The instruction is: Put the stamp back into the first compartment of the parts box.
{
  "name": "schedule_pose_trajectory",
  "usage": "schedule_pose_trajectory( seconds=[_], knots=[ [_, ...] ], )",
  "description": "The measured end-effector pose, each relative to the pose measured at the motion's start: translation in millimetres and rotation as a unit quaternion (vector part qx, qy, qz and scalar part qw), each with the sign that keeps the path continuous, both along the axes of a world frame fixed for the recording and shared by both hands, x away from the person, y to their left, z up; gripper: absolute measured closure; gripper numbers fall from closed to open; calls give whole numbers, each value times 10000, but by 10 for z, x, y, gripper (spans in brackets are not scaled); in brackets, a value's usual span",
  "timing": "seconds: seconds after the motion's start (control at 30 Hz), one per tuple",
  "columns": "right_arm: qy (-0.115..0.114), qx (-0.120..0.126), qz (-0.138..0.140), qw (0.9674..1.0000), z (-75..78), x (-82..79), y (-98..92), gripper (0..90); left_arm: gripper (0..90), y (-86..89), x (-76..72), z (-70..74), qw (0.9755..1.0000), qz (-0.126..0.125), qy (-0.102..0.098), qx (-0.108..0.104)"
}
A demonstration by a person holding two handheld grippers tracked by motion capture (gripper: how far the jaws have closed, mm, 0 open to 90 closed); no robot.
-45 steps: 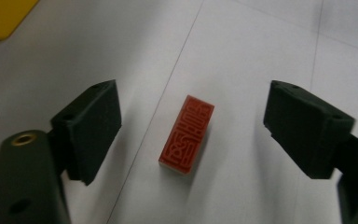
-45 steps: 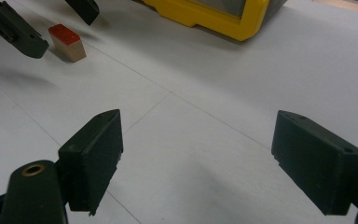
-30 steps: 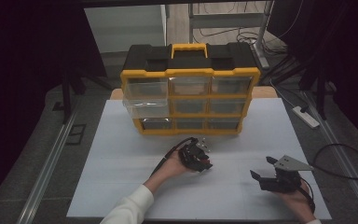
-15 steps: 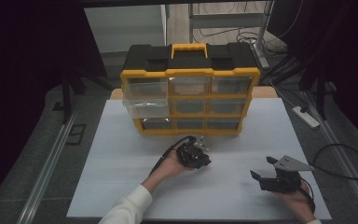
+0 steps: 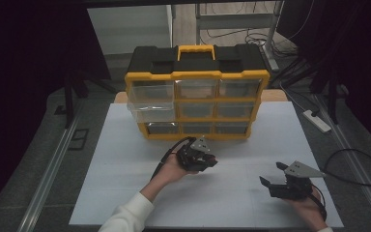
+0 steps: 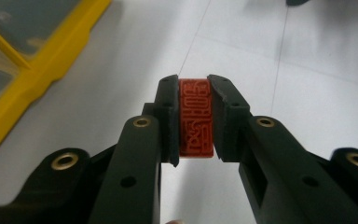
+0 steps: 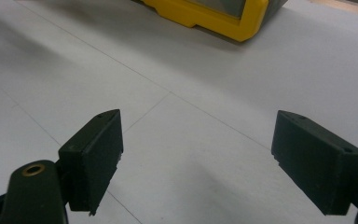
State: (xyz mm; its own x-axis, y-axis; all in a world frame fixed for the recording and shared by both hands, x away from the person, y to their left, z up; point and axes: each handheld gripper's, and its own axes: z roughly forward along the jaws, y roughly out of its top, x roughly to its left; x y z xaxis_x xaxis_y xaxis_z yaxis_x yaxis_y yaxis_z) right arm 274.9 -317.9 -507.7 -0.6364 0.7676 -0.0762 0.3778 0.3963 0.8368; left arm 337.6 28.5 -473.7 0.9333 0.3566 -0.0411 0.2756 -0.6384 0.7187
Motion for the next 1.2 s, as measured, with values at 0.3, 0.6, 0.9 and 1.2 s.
schedule_pose_trajectory(
  seconds=[0.3, 0.6, 0.9, 1.2],
  knots=[
    [-2, 2, -1, 10000, 1, -3, 0, 177, 741, 122, -65, 163, 9993, 130, -127, -340],
    [-13, -6, 0, 10000, 0, -3, 1, 177, 741, 215, -119, 328, 9977, 172, -240, -612],
    [-27, -3, -7, 10000, 1, -5, -2, 178, 741, 326, -171, 493, 9949, 240, -385, -904],
    [-8, -27, -3, 10000, 1, -4, -4, 178, 741, 429, -203, 614, 9923, 307, -500, -1094]
  ],
)
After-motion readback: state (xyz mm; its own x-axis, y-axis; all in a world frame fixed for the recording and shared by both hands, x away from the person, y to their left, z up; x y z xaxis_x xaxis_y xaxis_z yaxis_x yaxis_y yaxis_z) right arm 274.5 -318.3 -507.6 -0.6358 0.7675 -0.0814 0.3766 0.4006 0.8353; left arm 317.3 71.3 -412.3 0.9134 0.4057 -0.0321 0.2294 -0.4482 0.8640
